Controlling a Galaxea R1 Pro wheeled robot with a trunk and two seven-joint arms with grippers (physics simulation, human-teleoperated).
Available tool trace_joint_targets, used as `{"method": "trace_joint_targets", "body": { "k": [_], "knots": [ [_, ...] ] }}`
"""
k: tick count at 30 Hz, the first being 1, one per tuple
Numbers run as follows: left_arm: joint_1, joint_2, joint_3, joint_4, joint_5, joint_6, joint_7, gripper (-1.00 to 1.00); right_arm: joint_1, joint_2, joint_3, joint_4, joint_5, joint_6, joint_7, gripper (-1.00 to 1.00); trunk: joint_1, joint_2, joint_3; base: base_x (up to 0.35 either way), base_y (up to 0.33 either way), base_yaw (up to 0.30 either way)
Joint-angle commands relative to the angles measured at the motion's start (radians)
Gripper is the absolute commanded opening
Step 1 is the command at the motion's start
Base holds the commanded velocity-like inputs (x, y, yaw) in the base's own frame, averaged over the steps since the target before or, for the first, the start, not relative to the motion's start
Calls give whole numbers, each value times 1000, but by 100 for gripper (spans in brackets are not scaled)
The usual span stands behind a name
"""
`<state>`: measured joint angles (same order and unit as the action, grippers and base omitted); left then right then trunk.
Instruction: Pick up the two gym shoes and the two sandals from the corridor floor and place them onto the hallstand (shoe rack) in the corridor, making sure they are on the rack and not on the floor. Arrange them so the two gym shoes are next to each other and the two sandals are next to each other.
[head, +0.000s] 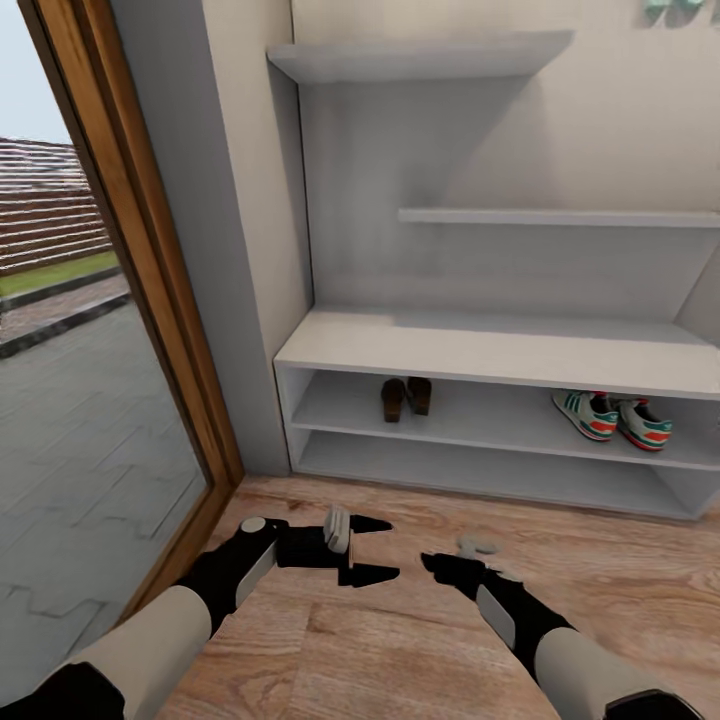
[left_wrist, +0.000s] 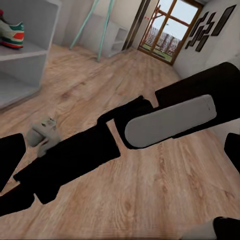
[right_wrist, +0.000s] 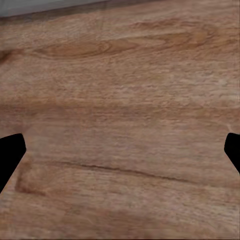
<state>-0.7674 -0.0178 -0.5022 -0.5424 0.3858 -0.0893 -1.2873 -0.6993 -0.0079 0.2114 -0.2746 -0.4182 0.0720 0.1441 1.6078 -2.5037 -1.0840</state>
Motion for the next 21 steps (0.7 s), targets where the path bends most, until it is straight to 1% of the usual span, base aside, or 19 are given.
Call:
{"method": "trace_joint_targets", "body": {
  "k": [1, 2, 3, 4, 7, 9, 10, 11, 14, 21],
  "knots": [
    [-1, 4, -6, 1, 8, -9, 0, 100, 0, -1, 3, 22, -8, 5, 82, 100, -1, 0, 3, 0, 0, 0],
    [-1, 5, -6, 1, 8, -9, 0, 100, 0, -1, 3, 34, -9, 5, 118, 100, -1, 0, 7, 0, 0, 0],
    [-2, 11, 6, 1, 8, -9, 0, 100, 0, -1, 2, 104, -11, 9, 291, 100, -2, 0, 11, 0, 0, 0],
    [-2, 13, 14, 1, 8, -9, 0, 100, 0, -1, 3, 122, -11, 11, 333, 100, -2, 1, 15, 0, 0, 0],
    [-2, 15, 33, 1, 8, -9, 0, 100, 0, 0, 3, 143, -11, 13, 386, 100, -3, 1, 26, 0, 0, 0],
    [-1, 15, 43, 1, 8, -9, 0, 100, 0, 4, 5, 151, -8, 14, 401, 100, -4, 2, 34, 0, 0, 0],
    [-1, 15, 49, 1, 8, -9, 0, 100, 1, 9, 9, 175, 2, 9, 412, 100, -5, 2, 38, 0, 0, 0],
    [-1, 15, 50, 1, 8, -9, 1, 100, 1, 10, 8, 200, 5, 7, 415, 100, -5, 2, 42, 0, 0, 0],
    [-1, 15, 51, 1, 8, -10, 1, 100, 1, 11, 9, 227, 8, 7, 417, 100, -6, 3, 53, 0, 0, 0],
    [-1, 15, 50, 5, 8, -10, 3, 100, 1, 7, 8, 241, 10, 6, 416, 100, -6, 3, 53, 0, 0, 0]
  ]
}}
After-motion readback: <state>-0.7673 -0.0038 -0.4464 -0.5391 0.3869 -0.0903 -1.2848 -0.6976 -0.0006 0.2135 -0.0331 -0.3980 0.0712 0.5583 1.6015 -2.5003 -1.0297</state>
